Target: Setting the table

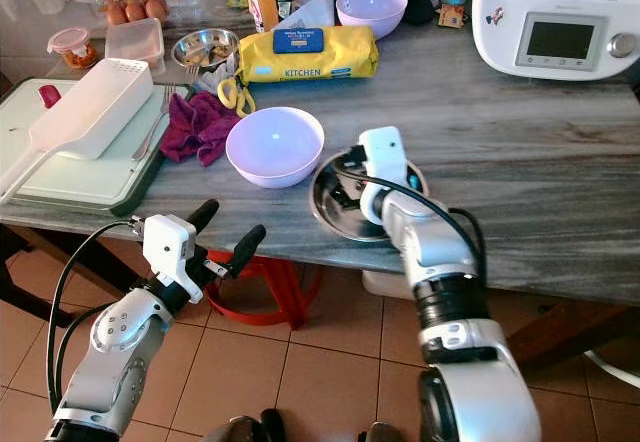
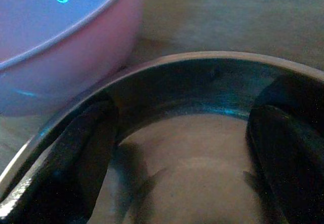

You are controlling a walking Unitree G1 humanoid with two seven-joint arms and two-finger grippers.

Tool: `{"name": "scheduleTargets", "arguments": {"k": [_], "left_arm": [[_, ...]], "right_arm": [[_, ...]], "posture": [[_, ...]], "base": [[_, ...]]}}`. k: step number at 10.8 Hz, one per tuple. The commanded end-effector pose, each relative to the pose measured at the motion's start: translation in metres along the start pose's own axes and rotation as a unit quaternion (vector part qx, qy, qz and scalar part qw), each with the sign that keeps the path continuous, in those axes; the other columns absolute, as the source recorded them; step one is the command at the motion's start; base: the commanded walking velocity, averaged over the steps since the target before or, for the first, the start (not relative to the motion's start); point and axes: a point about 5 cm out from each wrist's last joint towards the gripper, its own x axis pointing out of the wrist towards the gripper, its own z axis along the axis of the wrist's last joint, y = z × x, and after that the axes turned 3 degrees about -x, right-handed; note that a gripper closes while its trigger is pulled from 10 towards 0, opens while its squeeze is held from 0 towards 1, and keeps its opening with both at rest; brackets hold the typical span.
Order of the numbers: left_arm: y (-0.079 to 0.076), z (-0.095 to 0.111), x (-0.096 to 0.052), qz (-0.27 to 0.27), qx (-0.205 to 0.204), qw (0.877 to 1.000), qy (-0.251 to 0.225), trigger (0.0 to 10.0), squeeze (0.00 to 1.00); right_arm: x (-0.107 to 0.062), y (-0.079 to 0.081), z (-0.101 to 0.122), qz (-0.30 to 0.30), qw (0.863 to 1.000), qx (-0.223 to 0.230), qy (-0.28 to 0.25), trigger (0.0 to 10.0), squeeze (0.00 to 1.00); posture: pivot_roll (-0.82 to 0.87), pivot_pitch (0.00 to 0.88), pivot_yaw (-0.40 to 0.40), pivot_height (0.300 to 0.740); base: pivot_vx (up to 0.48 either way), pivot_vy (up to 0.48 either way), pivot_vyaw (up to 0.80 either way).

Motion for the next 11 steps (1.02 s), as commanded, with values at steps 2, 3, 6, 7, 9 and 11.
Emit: {"name": "scheduleTargets", "arguments": {"k": [2, 3, 6, 7, 9, 11], "left_arm": [[0.003, 0.0, -0.004, 0.003, 0.005, 1.0, 0.005, 10.0, 0.0], [0.003, 0.0, -0.004, 0.003, 0.005, 1.0, 0.005, 10.0, 0.0], [0.003, 0.001, -0.005, 0.004, 0.007, 1.0, 0.006, 10.0, 0.0], [0.004, 0.0, -0.006, 0.006, 0.007, 1.0, 0.006, 10.0, 0.0], [0.004, 0.0, -0.005, 0.008, 0.006, 1.0, 0.006, 10.0, 0.0], [0.004, 0.0, -0.003, 0.006, 0.004, 1.0, 0.004, 10.0, 0.0]], "right_arm": [[0.005, 0.007, 0.006, 0.014, 1.0, 0.007, -0.013, 10.0, 0.0], [0.007, 0.009, 0.008, 0.016, 1.0, 0.012, -0.016, 10.0, 0.0], [-0.001, 0.007, 0.015, 0.01, 0.999, 0.001, -0.036, 10.0, 0.0], [-0.01, 0.001, 0.019, 0.002, 0.999, -0.001, -0.048, 10.0, 0.0], [-0.031, -0.01, 0.021, -0.017, 0.998, 0.006, -0.066, 10.0, 0.0], [-0.05, -0.012, 0.02, -0.024, 0.995, 0.0, -0.092, 10.0, 0.0]], "posture": [[-0.13, 0.201, 0.097, 0.74], [-0.13, 0.201, 0.098, 0.74], [-0.12, 0.198, 0.098, 0.74], [-0.12, 0.195, 0.098, 0.74], [-0.14, 0.187, 0.105, 0.74], [-0.16, 0.177, 0.113, 0.74]], "base": [[0.0, 0.0, 0.0], [0.0, 0.0, 0.0], [0.0, 0.0, 0.0], [0.0, 0.0, 0.0], [0.0, 0.0, 0.0], [0.0, 0.0, 0.0]]}}
